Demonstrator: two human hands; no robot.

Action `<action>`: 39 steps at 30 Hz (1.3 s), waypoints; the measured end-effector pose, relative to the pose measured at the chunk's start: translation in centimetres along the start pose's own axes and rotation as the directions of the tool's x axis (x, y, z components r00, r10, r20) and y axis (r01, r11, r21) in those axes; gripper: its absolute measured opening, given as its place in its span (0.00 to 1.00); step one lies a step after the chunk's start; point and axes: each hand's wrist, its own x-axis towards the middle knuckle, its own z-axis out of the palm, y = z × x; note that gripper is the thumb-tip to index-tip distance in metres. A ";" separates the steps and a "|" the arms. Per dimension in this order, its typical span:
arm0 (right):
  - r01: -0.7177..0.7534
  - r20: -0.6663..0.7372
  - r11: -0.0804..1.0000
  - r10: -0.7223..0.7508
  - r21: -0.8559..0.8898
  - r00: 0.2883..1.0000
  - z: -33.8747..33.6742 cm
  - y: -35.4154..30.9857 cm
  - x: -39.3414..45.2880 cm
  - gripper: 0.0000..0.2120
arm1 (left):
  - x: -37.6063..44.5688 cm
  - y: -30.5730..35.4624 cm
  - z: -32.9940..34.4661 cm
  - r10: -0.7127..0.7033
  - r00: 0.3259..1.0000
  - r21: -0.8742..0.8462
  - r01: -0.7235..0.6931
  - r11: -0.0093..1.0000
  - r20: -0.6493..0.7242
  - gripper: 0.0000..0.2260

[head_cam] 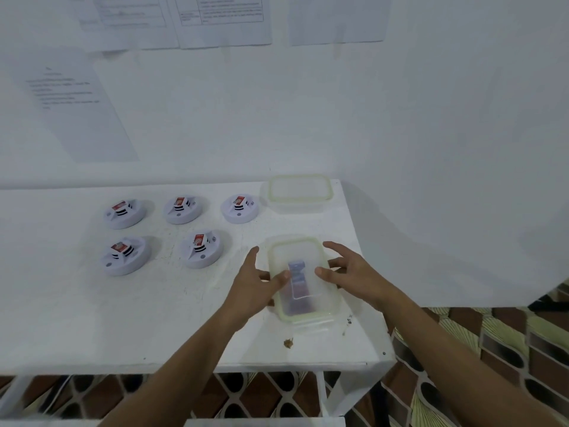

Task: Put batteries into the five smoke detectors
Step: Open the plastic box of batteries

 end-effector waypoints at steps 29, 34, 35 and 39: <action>0.008 0.074 0.999 -0.005 -0.039 0.997 1.1 -0.4 -0.3 0.39 | 2.6 0.1 -1.1 -0.003 0.973 -0.005 0.004 1.000 0.232 0.42; 0.009 0.152 1.000 -0.006 -0.023 0.988 0.9 -0.1 0.1 0.38 | 2.9 0.0 -1.2 0.045 0.957 -0.001 -0.047 0.999 0.286 0.35; 0.011 0.171 1.000 -0.009 -0.014 0.985 0.9 0.0 0.1 0.37 | 2.9 0.0 -1.2 0.070 0.951 0.004 -0.075 0.997 0.301 0.33; 0.007 0.225 1.000 -0.006 -0.001 0.974 1.0 -0.1 0.2 0.36 | 2.9 0.1 -1.2 0.085 0.934 0.005 -0.093 0.996 0.346 0.30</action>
